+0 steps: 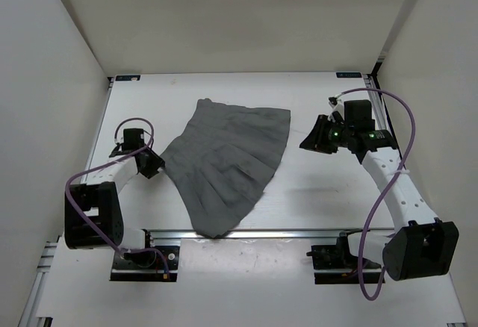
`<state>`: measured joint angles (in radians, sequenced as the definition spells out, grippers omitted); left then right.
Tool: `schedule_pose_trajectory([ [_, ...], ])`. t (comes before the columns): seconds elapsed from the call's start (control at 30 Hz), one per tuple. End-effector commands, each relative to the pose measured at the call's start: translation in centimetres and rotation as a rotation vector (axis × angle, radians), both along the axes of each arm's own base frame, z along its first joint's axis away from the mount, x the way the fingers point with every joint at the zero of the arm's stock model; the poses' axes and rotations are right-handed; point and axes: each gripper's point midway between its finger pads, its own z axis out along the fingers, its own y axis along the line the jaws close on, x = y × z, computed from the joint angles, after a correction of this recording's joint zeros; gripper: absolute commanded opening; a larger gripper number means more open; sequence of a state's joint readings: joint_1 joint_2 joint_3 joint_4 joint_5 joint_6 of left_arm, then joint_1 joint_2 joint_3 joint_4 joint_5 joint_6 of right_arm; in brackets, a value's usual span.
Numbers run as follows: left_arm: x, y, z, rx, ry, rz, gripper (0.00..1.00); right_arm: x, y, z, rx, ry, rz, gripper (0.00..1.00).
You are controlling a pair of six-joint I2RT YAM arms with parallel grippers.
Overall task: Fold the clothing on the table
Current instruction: Flatten the skirt out
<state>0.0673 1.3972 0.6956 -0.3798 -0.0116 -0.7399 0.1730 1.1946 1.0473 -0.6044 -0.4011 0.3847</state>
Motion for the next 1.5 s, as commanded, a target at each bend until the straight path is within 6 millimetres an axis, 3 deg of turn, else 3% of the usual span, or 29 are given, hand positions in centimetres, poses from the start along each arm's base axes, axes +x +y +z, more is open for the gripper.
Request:
schedule_pose_trajectory([
  [0.0,3.2,-0.1,1.4,-0.023,-0.108,0.054,0.43,-0.4,-0.4,1.1,0.001,-0.028,0.006,0.3],
  [0.23,4.1,-0.1,0.3,0.015,-0.093,0.062,0.43,-0.3,-0.7,1.1,-0.014,-0.024,-0.004,0.3],
  [0.3,4.1,-0.3,-0.5,0.018,-0.081,0.063,0.32,-0.4,-0.8,1.2,-0.01,-0.018,-0.01,0.3],
  [0.37,5.2,-0.9,-0.8,-0.003,-0.084,0.048,0.0,-0.4,-1.0,1.5,-0.01,-0.028,-0.015,0.3],
  [0.43,6.8,-2.5,-0.3,-0.041,-0.111,0.007,0.0,-0.4,-1.3,1.5,-0.017,-0.029,-0.024,0.3],
  [0.5,10.5,-6.3,3.4,-0.14,-0.228,-0.115,0.0,-0.4,-1.5,1.6,-0.019,-0.029,-0.033,0.3],
  [0.53,12.3,-10.2,6.0,-0.184,-0.291,-0.243,0.0,-0.4,-1.7,1.3,-0.025,-0.021,-0.036,0.3],
  [0.57,12.8,-12.2,7.5,-0.209,-0.324,-0.31,0.0,-0.5,-1.5,1.2,-0.025,-0.015,-0.033,0.3],
  [0.6,14.4,-14.5,11.3,-0.228,-0.413,-0.418,0.0,-0.4,-1.5,1.3,-0.017,-0.013,-0.038,0.3],
  [0.63,13.6,-18.1,11.7,-0.245,-0.403,-0.542,0.0,-0.4,-1.5,1.4,-0.02,-0.024,-0.03,0.3],
  [0.67,13.0,-22.2,14.3,-0.303,-0.431,-0.678,0.0,-0.2,-1.5,1.1,-0.02,-0.014,-0.032,0.29],
  [0.7,12.6,-24.5,16.9,-0.339,-0.473,-0.773,0.0,-0.2,-1.5,1.3,-0.023,-0.02,-0.034,0.29],
  [0.73,10.8,-27.1,16.8,-0.356,-0.447,-0.869,0.0,-0.2,-1.4,1.3,-0.024,-0.021,-0.029,0.29],
  [0.77,8.7,-29.5,18.1,-0.397,-0.444,-0.959,0.0,0.1,-1.4,1.3,-0.026,-0.02,-0.032,0.29],
  [0.8,4.1,-31.7,18.7,-0.418,-0.426,-1.112,0.0,0.1,-1.3,1.4,-0.028,-0.025,-0.029,0.29],
  [0.83,2.6,-31.5,17.0,-0.394,-0.386,-1.135,0.0,0.3,-1.5,1.4,-0.034,-0.029,-0.041,0.29],
  [0.87,1.1,-31.2,17.5,-0.384,-0.389,-1.156,0.0,0.1,-1.7,1.0,-0.035,-0.017,-0.047,0.3],
  [0.97,-3.4,-26.1,11.6,-0.343,-0.223,-1.062,0.0,-0.1,-1.4,0.6,-0.026,-0.005,-0.041,0.29],
  [1.0,-3.8,-24.1,12.0,-0.333,-0.229,-1.024,0.0,-0.1,-1.5,0.3,-0.025,0.007,-0.047,0.28],
  [1.03,-5.2,-21.7,10.3,-0.306,-0.178,-0.984,0.0,-0.1,-1.4,0.2,-0.027,0.009,-0.044,0.29],
  [1.2,-10.9,-15.5,5.3,-0.158,0.013,-0.943,0.0,0.3,-0.8,0.0,-0.026,0.019,-0.04,0.28],
  [1.33,-11.2,-12.5,3.7,-0.05,0.071,-0.841,0.0,0.6,0.2,-0.3,-0.03,0.038,-0.007,0.33],
  [1.47,-10.3,-12.4,4.3,-0.102,0.032,-0.801,0.0,0.5,1.1,-1.8,-0.075,0.097,0.041,0.41],
])
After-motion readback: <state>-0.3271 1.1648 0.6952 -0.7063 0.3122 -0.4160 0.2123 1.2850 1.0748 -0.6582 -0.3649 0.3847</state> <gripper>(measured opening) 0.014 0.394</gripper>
